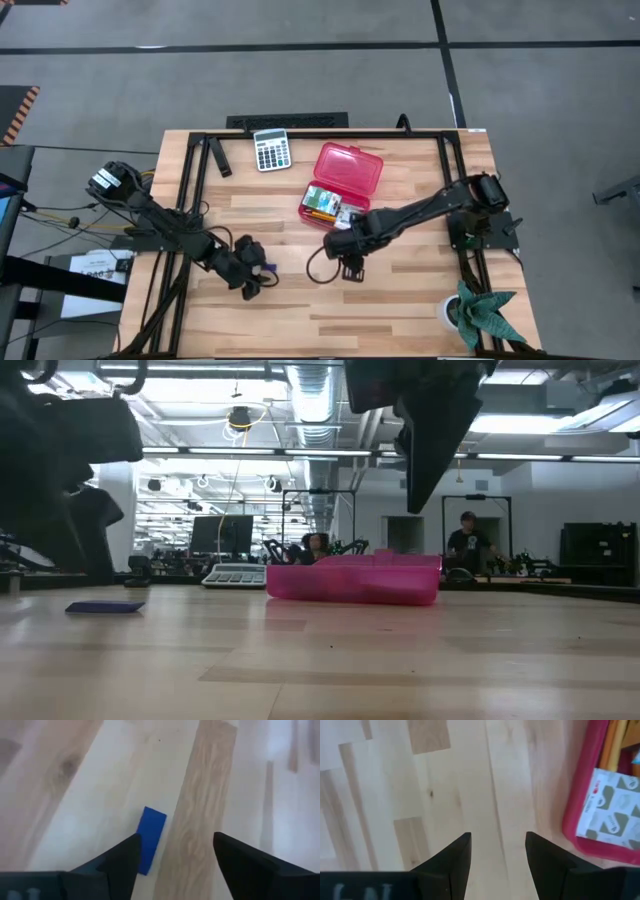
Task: Pack school essentials
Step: Put the eraser into the supply box
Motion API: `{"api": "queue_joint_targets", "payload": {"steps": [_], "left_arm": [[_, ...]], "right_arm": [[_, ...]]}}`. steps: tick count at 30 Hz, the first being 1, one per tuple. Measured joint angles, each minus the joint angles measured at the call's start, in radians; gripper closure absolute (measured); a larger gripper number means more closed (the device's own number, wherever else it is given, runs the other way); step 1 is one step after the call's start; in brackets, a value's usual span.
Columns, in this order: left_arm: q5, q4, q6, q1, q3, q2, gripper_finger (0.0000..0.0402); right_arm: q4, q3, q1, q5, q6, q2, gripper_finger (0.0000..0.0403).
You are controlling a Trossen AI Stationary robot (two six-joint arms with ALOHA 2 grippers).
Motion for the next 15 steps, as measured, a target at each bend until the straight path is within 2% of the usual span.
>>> {"api": "queue_joint_targets", "payload": {"steps": [6, 15], "left_arm": [[-0.085, -0.16, 0.13, -0.026, 0.038, 0.0, 0.0123], [-0.072, -0.042, 0.187, -0.027, -0.005, 0.084, 0.0132]], "right_arm": [[0.0, 0.0, 0.037, 0.0, 0.022, 0.0, 0.0212], [0.004, 0.0, 0.048, 0.001, 0.031, 0.0, 0.0222]]}}
